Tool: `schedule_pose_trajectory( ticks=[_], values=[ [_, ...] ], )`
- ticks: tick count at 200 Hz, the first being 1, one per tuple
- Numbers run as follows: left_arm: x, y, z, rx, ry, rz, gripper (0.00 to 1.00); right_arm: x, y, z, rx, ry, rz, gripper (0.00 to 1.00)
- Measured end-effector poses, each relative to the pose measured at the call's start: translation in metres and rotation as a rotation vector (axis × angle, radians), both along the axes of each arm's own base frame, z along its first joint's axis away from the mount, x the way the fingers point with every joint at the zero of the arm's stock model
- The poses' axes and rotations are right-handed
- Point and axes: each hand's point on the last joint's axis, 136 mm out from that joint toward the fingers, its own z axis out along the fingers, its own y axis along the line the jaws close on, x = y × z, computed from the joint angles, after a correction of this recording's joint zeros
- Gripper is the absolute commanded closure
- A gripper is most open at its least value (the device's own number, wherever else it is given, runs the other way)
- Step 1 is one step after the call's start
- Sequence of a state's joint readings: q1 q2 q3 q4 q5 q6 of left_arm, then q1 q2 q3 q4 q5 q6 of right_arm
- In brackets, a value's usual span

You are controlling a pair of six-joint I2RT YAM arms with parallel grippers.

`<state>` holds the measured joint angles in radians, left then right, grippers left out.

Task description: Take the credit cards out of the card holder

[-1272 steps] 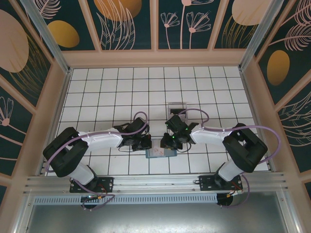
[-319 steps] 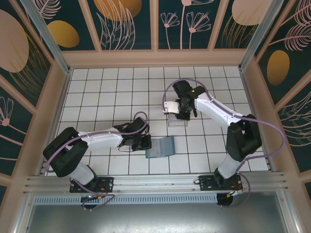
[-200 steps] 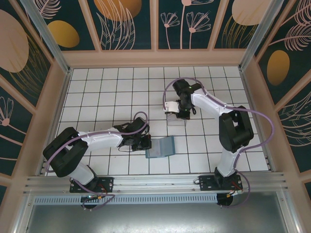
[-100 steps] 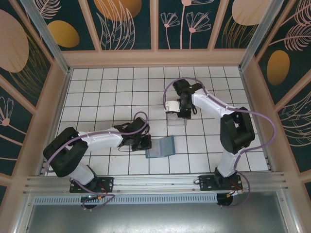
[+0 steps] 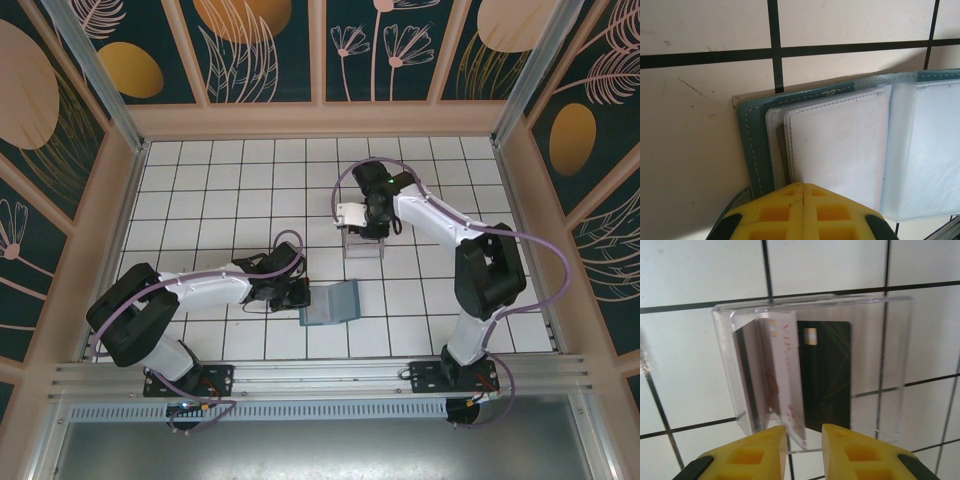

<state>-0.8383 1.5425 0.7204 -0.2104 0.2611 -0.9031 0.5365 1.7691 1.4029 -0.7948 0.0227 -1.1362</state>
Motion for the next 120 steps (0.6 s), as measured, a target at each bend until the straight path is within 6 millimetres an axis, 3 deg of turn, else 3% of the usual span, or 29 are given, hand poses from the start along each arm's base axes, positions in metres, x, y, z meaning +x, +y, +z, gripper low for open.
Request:
schedule_pose_trajectory(
  ticks=[45,73,95,105,120],
  values=[
    [0.000,0.000,0.000,0.000,-0.001,0.001,0.99,0.015,0.010,0.028,0.135,-0.077,-0.173,0.75],
    [0.000,0.000,0.000,0.000,-0.001,0.001,0.99,0.008,0.018,0.038,0.250,-0.049,-0.273,0.74],
    [0.000,0.000,0.000,0.000,-0.001,0.000,0.99,-0.016,0.012,0.025,0.248,-0.018,-0.293,0.69],
    [0.000,0.000,0.000,0.000,-0.001,0.001,0.99,-0.027,0.008,0.014,0.225,0.005,-0.292,0.57],
    [0.000,0.000,0.000,0.000,-0.001,0.001,0.99,-0.036,0.002,-0.002,0.185,0.026,-0.296,0.47]
  ],
)
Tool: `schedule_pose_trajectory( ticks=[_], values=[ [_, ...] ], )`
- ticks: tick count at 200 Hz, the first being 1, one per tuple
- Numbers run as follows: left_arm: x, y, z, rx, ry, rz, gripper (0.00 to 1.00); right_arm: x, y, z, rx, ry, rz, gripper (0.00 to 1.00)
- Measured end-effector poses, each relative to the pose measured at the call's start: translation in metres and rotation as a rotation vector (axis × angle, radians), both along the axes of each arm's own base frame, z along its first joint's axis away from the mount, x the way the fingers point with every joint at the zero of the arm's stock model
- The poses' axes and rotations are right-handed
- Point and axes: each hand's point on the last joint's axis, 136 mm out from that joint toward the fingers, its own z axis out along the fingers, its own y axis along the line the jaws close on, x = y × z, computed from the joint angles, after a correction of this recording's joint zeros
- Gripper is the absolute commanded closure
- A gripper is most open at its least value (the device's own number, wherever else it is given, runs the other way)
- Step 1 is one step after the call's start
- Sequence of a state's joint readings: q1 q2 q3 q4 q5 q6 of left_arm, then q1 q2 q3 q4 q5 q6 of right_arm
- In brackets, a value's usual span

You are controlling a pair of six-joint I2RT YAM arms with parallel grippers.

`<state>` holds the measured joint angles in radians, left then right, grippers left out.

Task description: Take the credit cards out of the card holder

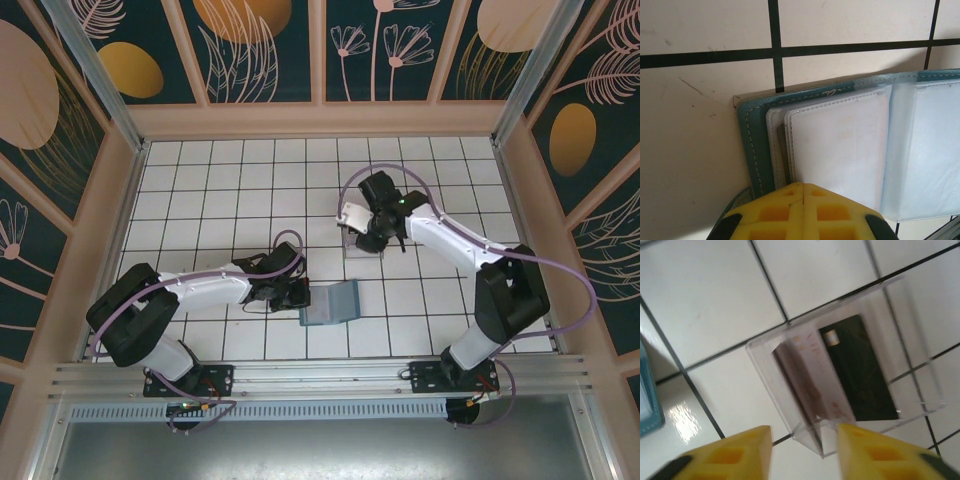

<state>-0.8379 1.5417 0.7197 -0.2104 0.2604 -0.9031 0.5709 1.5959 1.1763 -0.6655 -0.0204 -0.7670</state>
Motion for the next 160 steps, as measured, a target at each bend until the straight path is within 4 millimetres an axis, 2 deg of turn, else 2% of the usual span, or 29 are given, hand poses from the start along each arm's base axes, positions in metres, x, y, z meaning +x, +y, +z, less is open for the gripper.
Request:
schedule_pose_trajectory(
  ticks=[6,15,22,116,135,160],
  values=[
    [0.000,0.000,0.000,0.000,0.000,0.000,0.99,-0.002,-0.003,-0.005,-0.016,0.006,-0.006,0.46],
    [0.000,0.000,0.000,0.000,0.000,0.000,0.99,-0.003,-0.008,-0.011,-0.038,0.009,-0.016,0.31],
    [0.000,0.000,0.000,0.000,0.000,-0.001,0.99,-0.002,-0.012,-0.015,-0.058,0.008,-0.024,0.27],
    [0.001,0.001,0.001,0.004,-0.005,0.003,0.99,0.034,-0.023,-0.037,-0.173,-0.096,-0.086,0.25],
    [0.000,0.001,0.001,0.005,-0.005,0.003,0.99,0.041,-0.024,-0.034,-0.189,-0.130,-0.097,0.24],
    [0.000,0.002,0.001,0.008,-0.005,0.004,0.99,0.058,-0.023,-0.019,-0.188,-0.204,-0.122,0.25]
  ],
)
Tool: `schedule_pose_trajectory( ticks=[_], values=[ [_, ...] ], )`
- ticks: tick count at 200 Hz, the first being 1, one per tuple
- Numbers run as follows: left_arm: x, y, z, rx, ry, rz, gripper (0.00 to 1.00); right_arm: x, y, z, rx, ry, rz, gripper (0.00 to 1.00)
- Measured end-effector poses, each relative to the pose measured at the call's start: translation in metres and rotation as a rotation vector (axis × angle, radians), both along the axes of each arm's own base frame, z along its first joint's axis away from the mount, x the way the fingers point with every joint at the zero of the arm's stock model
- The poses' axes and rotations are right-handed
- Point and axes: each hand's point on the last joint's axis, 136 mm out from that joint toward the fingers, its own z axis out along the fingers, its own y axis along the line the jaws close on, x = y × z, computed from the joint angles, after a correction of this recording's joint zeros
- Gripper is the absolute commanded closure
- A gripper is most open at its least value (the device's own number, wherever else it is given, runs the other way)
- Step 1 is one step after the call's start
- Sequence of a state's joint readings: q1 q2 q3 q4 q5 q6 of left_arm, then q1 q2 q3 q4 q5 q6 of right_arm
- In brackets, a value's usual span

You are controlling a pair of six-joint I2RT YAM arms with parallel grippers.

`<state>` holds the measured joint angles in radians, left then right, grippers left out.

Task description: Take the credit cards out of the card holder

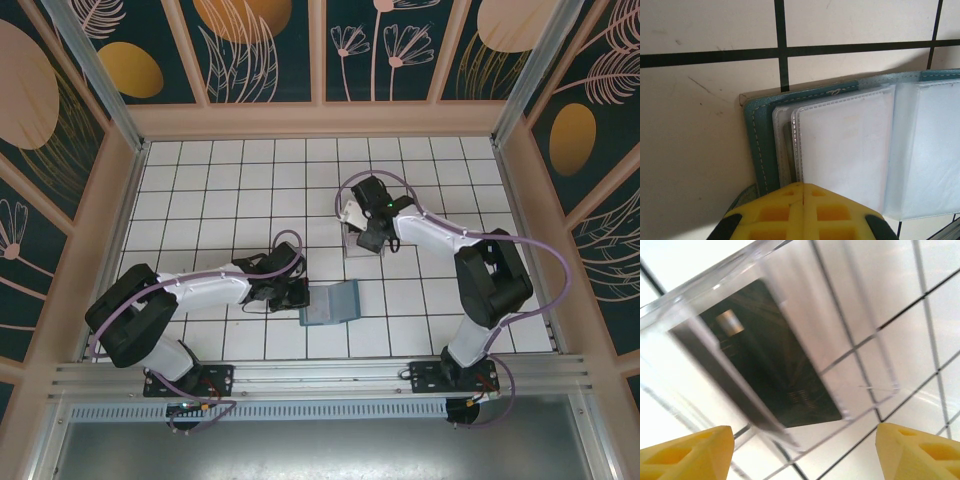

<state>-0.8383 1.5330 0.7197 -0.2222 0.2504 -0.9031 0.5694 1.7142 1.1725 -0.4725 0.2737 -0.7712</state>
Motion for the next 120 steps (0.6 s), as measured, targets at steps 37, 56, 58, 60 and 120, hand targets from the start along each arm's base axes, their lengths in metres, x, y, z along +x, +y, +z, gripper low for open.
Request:
schedule_pose_trajectory(
  ticks=[37,56,58,60,120],
  values=[
    [0.001,-0.001,0.003,-0.007,-0.007,0.001,0.99,0.014,-0.002,0.011,-0.003,-0.073,-0.036,0.25],
    [0.001,-0.001,0.003,-0.007,-0.007,0.000,0.99,0.015,-0.004,0.016,0.002,-0.090,-0.059,0.25],
    [0.001,-0.001,0.003,-0.007,-0.007,0.001,0.99,0.015,-0.004,0.017,0.004,-0.092,-0.062,0.25],
    [0.001,-0.001,0.003,-0.007,-0.007,0.001,0.99,0.015,-0.004,0.018,0.007,-0.095,-0.066,0.25],
    [0.004,0.002,0.006,-0.002,-0.032,0.011,0.99,0.001,0.015,0.067,0.186,-0.180,-0.159,0.28]
  ],
)
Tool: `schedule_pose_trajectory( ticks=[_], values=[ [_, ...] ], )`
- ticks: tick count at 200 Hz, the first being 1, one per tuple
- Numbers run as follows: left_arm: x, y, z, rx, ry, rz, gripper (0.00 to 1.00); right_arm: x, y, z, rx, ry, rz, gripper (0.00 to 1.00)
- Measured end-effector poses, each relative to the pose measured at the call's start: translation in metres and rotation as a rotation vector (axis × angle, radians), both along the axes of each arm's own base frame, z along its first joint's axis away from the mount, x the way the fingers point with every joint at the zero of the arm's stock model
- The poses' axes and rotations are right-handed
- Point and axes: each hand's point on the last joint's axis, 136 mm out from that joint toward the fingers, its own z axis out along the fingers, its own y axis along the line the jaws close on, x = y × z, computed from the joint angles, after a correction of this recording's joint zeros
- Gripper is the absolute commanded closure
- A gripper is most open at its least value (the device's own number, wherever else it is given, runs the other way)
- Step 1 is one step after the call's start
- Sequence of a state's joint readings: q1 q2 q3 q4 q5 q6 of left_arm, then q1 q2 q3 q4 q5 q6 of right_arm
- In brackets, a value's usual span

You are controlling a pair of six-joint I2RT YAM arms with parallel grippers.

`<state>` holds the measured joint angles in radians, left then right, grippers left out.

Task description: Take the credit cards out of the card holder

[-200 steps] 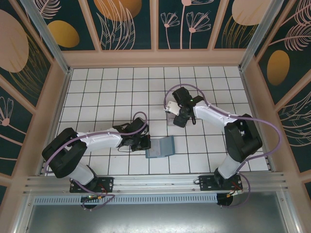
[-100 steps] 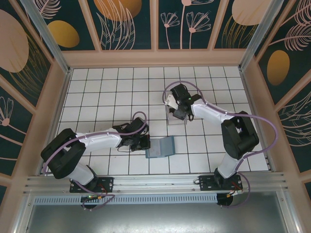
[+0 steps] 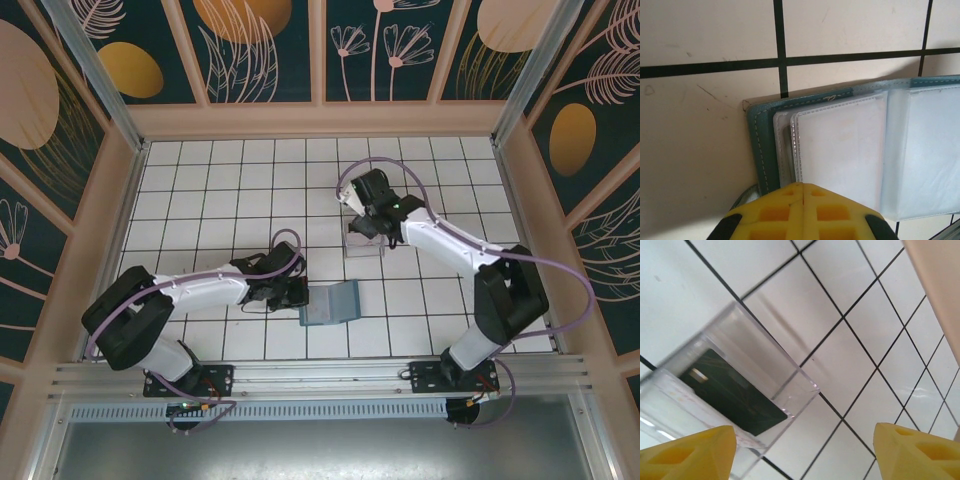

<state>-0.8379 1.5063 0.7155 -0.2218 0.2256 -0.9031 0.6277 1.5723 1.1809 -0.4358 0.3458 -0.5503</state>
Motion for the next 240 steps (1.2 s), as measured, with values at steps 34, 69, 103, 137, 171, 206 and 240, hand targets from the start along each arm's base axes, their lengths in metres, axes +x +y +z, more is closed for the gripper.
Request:
schedule_pose_trajectory(
  ticks=[34,69,103,137,171,206,240],
  values=[
    [0.006,0.001,0.014,-0.018,-0.052,0.014,0.97,-0.021,0.019,0.028,0.164,-0.018,-0.056,0.31],
    [0.014,0.002,0.031,-0.038,-0.115,0.035,0.97,-0.038,0.039,0.055,0.350,-0.020,-0.117,0.33],
    [0.018,0.004,0.040,-0.047,-0.150,0.049,0.97,-0.048,0.063,0.082,0.509,-0.005,-0.159,0.36],
    [0.020,0.005,0.048,-0.061,-0.176,0.060,0.97,-0.051,0.077,0.105,0.633,0.022,-0.208,0.37],
    [0.021,0.005,0.051,-0.068,-0.186,0.062,0.97,-0.056,0.085,0.098,0.676,0.083,-0.259,0.41],
    [0.022,0.004,0.051,-0.069,-0.187,0.063,0.97,-0.063,0.093,0.087,0.692,0.176,-0.309,0.43],
    [0.021,0.005,0.050,-0.082,-0.196,0.064,0.97,-0.071,0.108,0.088,0.747,0.268,-0.329,0.46]
  ],
)
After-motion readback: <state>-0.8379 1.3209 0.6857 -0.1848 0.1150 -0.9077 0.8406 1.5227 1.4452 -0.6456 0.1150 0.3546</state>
